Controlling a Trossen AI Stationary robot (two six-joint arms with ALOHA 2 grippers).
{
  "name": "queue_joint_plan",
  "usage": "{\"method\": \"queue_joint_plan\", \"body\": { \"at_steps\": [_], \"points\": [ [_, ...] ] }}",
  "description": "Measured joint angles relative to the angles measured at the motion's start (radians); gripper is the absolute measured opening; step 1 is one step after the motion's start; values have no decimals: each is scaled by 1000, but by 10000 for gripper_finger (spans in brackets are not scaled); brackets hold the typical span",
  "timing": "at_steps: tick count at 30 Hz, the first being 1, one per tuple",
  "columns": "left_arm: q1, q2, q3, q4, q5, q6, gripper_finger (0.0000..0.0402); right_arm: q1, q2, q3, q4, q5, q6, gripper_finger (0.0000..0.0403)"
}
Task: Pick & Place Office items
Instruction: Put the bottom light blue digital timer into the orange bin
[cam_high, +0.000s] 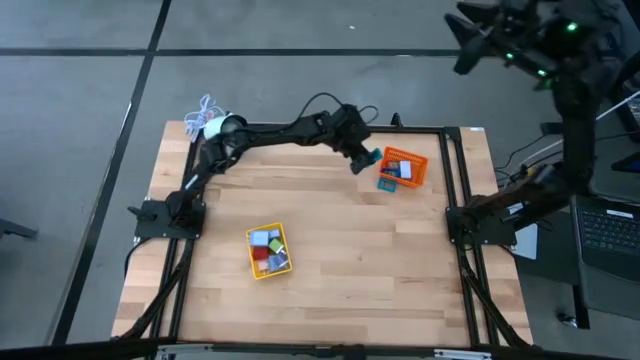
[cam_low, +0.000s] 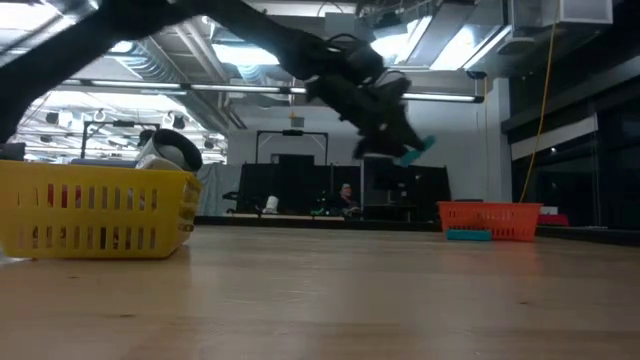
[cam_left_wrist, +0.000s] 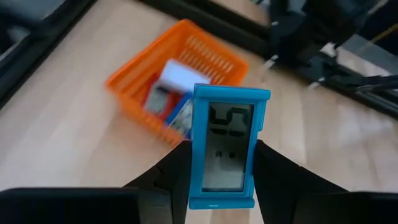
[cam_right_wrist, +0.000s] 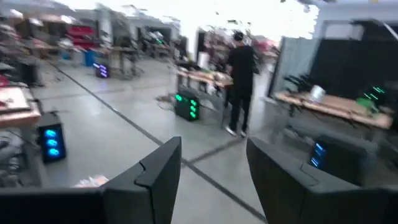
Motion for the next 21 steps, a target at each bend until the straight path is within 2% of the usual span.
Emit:
{"method": "queue_joint_plan", "body": {
  "at_steps": [5,10,12,15,21],
  "points": [
    [-3,160,250,-57,21,29,130,-2,-48,0,-89,44,5,187],
    [-2,264,405,-49,21,54,130,-2,-59,0,-120,48,6,187],
    [-1,293,411,-11,35,67,130,-2,-58,0,-120,48,6,187],
    [5,332,404,63,116,38,130,-2,-53,0,-119,48,5,187],
    [13,392,407,151,138,-28,130,-2,-40,-1,-123,48,5,187]
  ]
}}
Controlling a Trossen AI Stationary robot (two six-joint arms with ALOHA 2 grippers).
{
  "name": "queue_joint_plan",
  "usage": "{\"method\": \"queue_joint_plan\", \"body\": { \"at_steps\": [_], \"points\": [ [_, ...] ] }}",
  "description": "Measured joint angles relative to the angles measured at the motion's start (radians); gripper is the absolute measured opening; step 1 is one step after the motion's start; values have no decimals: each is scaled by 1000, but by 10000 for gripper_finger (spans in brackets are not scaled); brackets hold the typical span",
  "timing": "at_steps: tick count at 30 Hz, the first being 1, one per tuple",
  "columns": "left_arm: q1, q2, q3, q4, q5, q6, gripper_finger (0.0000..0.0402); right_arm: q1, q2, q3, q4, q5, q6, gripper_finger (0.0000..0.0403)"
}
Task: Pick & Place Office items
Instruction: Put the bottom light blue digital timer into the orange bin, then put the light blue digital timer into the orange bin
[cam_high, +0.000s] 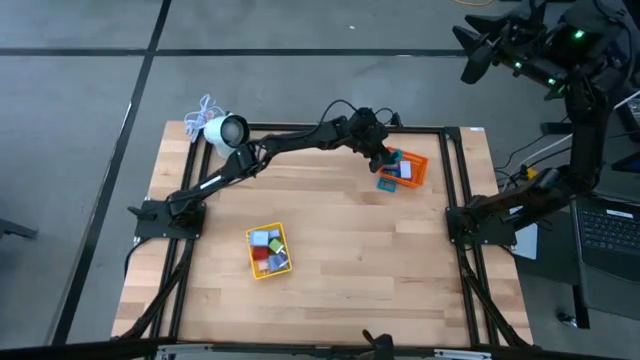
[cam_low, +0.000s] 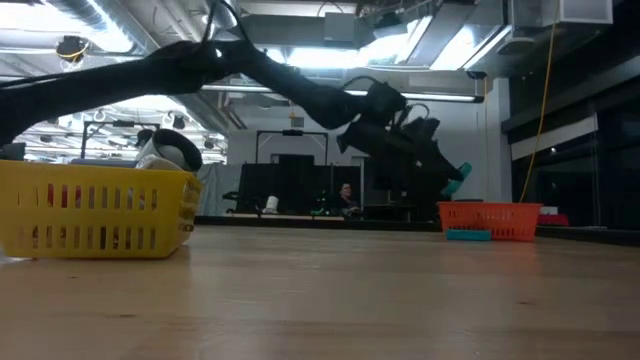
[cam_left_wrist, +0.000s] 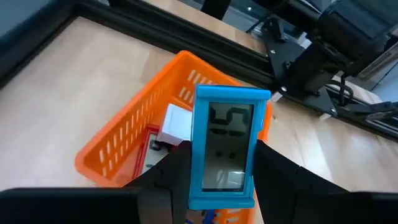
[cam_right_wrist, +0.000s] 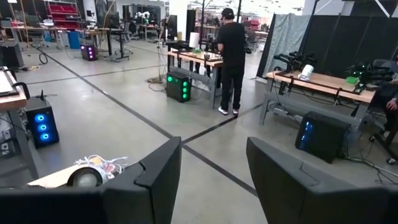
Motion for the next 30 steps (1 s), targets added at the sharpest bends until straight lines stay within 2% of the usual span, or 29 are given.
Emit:
{"method": "queue_joint_plan", "body": {
  "at_steps": [12,17,20,25,30],
  "points": [
    [-10,36,-8,40,2,11,134,0,6,0,-23,-4,-3,187],
    [-9,35,-8,86,-8,-21,246,0,6,0,-43,-9,-4,187],
    [-9,35,-8,86,5,-20,280,0,6,0,-53,-8,-23,187],
    [-10,30,-8,87,40,-50,278,0,6,0,-59,-19,-26,187],
    [1,-40,4,104,37,-70,267,0,6,0,-171,-155,20,187]
  ]
}}
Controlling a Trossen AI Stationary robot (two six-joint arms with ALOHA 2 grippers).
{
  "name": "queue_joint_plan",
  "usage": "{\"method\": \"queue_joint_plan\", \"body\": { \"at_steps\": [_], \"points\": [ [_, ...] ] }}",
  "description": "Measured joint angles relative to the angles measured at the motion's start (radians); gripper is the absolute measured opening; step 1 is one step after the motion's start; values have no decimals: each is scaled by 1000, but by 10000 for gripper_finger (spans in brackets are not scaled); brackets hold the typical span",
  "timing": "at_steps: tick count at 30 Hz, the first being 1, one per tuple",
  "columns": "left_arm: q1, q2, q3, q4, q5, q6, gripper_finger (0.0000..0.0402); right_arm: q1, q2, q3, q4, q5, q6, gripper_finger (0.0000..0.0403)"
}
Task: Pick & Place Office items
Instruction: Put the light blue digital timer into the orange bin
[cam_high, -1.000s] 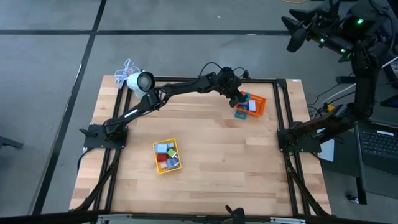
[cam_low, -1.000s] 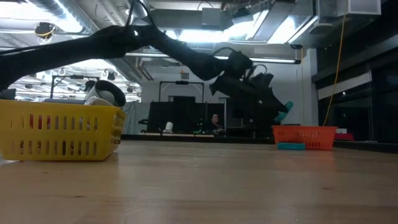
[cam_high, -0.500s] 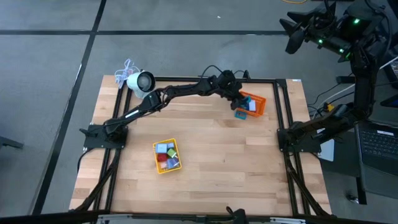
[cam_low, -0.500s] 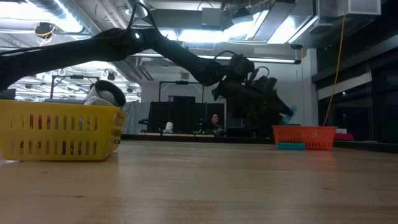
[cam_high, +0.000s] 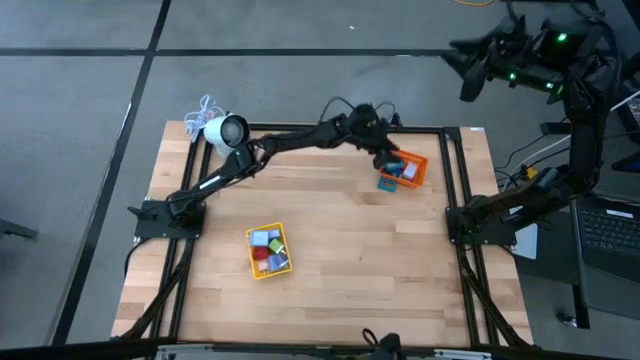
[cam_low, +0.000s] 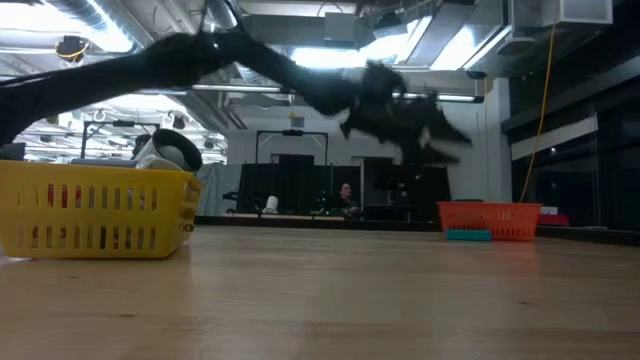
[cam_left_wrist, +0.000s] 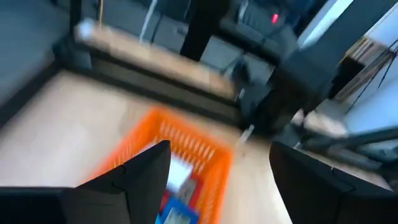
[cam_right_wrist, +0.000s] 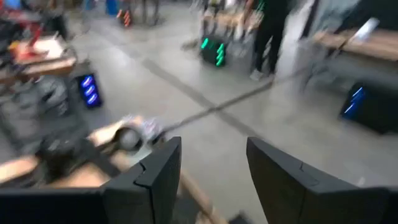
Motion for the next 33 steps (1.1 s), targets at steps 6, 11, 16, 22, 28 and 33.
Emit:
{"method": "queue_joint_plan", "body": {
  "at_steps": [6,11,16,22,28,33],
  "points": [
    [78,-207,2,-75,-78,100,266,7,0,0,-121,-64,19,187],
    [195,-369,-1,-257,-129,167,264,69,31,1,-195,-122,144,187],
    [319,-520,1,-433,-155,202,264,176,91,-75,-344,-15,157,187],
    [418,-644,-1,-603,-166,304,264,339,102,-338,-332,97,273,187],
    [480,-708,-1,-753,-112,380,264,476,100,-724,-225,126,458,175],
    [484,-722,-1,-836,-98,432,264,561,100,-961,-28,121,671,116]
  ]
}}
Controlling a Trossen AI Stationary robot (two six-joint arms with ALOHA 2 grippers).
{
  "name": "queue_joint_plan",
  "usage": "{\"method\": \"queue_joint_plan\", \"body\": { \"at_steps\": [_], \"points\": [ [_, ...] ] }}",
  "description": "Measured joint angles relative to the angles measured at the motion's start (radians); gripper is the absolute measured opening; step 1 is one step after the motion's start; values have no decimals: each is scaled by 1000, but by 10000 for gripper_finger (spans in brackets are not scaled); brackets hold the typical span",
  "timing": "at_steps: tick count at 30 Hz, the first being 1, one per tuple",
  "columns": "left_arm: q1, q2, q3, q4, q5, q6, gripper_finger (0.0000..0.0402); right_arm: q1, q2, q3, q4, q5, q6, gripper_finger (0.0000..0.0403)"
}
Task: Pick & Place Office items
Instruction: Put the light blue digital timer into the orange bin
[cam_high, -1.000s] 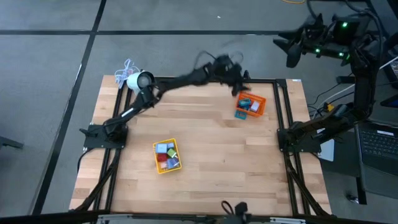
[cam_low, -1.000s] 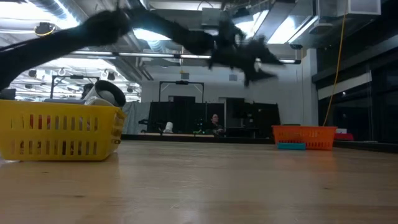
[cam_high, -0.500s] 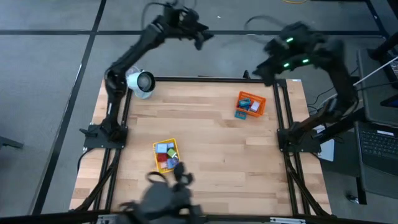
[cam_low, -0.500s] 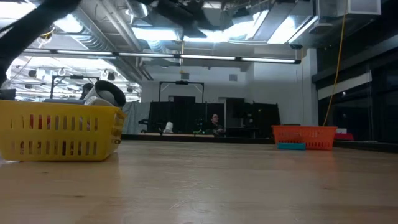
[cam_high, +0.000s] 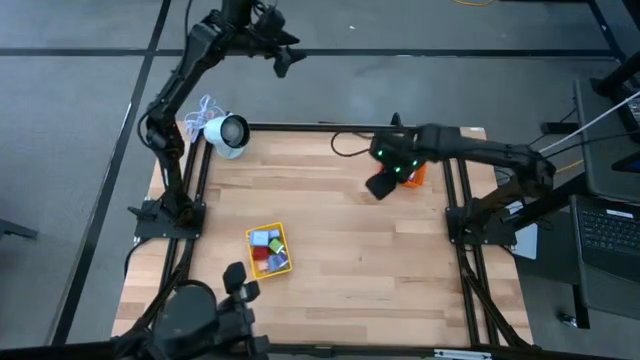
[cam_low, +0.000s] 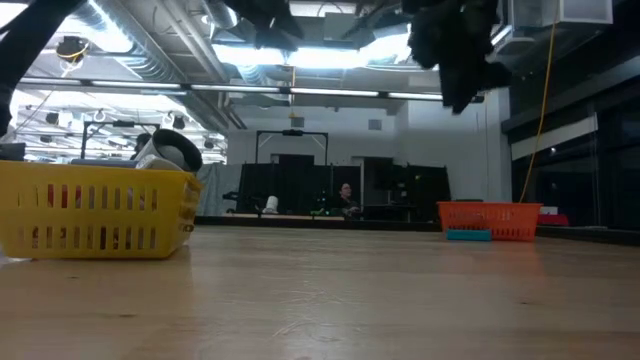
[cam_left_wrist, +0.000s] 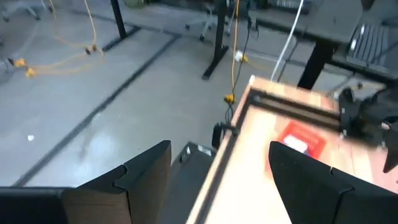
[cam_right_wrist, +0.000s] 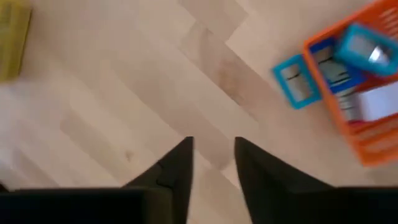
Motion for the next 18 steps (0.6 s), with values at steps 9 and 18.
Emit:
{"method": "queue_joint_plan", "body": {
  "at_steps": [9,18],
  "points": [
    [-18,3,-25,-39,2,32,264,84,-1,-208,214,79,450,13],
    [-29,3,-25,-25,-5,26,264,97,-2,-413,343,150,690,3]
  ]
}}
